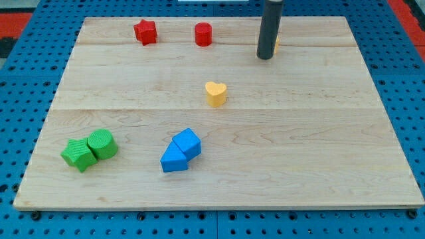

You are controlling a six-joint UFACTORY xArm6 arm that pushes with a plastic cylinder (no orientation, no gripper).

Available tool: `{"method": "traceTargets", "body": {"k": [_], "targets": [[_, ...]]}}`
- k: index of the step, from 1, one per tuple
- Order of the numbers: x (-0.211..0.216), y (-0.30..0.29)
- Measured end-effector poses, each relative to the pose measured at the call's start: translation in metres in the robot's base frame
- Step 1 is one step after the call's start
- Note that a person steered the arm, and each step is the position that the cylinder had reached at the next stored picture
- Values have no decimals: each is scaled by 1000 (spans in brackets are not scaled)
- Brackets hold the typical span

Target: Push the heart towards the red circle

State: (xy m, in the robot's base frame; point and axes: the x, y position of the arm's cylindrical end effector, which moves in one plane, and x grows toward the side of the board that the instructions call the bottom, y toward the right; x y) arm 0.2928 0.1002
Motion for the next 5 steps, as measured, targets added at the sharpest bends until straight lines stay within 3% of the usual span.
{"method": "traceTargets", "body": {"k": [1,2,3,4,5], "targets": [[-29,23],[83,43],[179,-16],[165,-64],[101,-78]]}}
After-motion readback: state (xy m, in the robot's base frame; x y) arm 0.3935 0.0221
